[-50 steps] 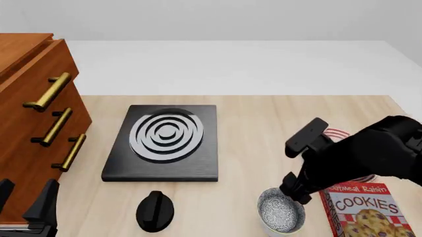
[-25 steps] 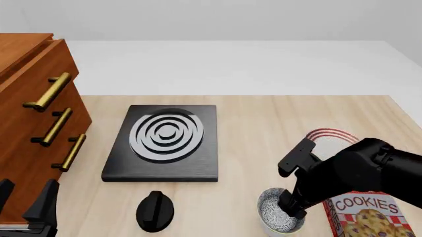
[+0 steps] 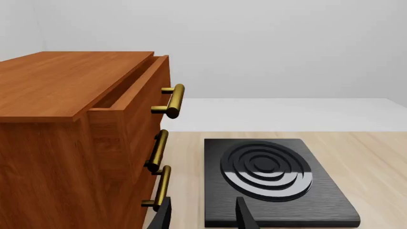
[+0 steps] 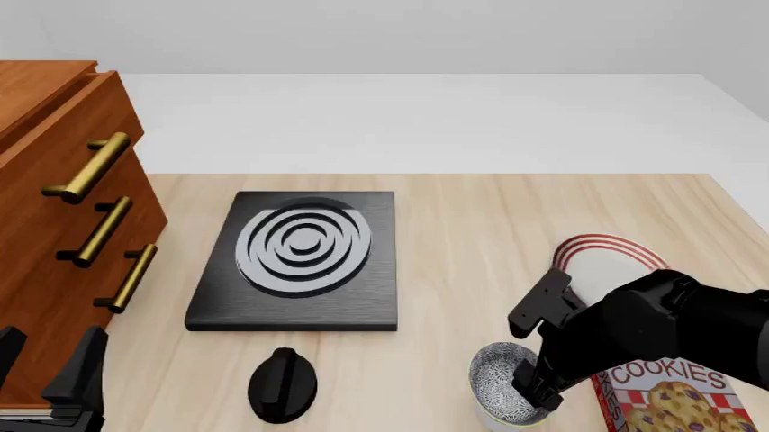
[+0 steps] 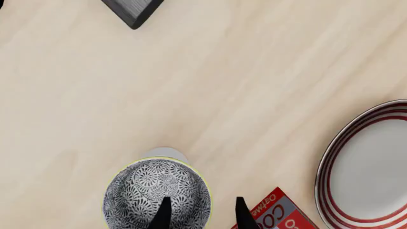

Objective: Pick the akita bowl on the ramekin and place it on the plate.

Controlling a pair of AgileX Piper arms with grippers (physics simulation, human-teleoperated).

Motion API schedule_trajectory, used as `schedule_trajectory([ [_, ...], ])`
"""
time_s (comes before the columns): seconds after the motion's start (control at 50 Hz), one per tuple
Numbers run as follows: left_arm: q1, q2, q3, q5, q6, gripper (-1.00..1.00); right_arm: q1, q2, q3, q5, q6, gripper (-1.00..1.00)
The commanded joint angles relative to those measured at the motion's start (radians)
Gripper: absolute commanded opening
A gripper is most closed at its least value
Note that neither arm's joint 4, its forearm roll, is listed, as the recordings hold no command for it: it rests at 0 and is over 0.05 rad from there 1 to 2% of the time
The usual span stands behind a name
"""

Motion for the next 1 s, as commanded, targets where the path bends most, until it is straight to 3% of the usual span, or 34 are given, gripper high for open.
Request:
schedule_trajectory([
  [0.02, 0.0, 0.0, 0.0, 0.0, 0.0, 1.0, -0.004, 0.025, 0.019, -0.043, -0.007, 1.0],
  [0.22, 0.0, 0.0, 0.0, 0.0, 0.0, 1.0, 0.006, 0.053, 0.051, -0.089, -0.001, 1.0],
  [0.34, 0.0, 0.0, 0.0, 0.0, 0.0, 1.0, -0.016, 0.046, 0.042, -0.091, -0.027, 1.0],
  [0.42, 0.0, 0.0, 0.0, 0.0, 0.0, 1.0, 0.022, 0.029, 0.054, -0.083, -0.005, 1.0],
  [0.44, 0.0, 0.0, 0.0, 0.0, 0.0, 1.0, 0.019, 0.018, 0.045, -0.076, 0.003, -1.0],
  [0.52, 0.0, 0.0, 0.0, 0.0, 0.0, 1.0, 0.024, -0.005, 0.046, -0.058, -0.001, -1.0],
  [0.54, 0.0, 0.0, 0.0, 0.0, 0.0, 1.0, 0.054, -0.018, 0.047, -0.049, 0.027, -1.0],
  [0.82, 0.0, 0.0, 0.0, 0.001, 0.0, 1.0, 0.126, -0.152, 0.072, 0.027, 0.066, -1.0],
  [0.86, 0.0, 0.0, 0.0, 0.001, 0.001, 1.0, 0.125, -0.165, 0.062, 0.047, 0.062, -1.0],
  [0.88, 0.0, 0.0, 0.0, 0.001, 0.001, 1.0, 0.106, -0.196, 0.048, 0.084, -0.003, -1.0],
  [0.98, -0.001, 0.0, 0.0, 0.001, 0.001, 1.0, 0.125, -0.229, 0.009, 0.152, 0.005, -1.0],
  [1.0, -0.001, 0.0, 0.0, 0.001, 0.001, 1.0, 0.097, -0.245, 0.016, 0.159, -0.048, -1.0],
])
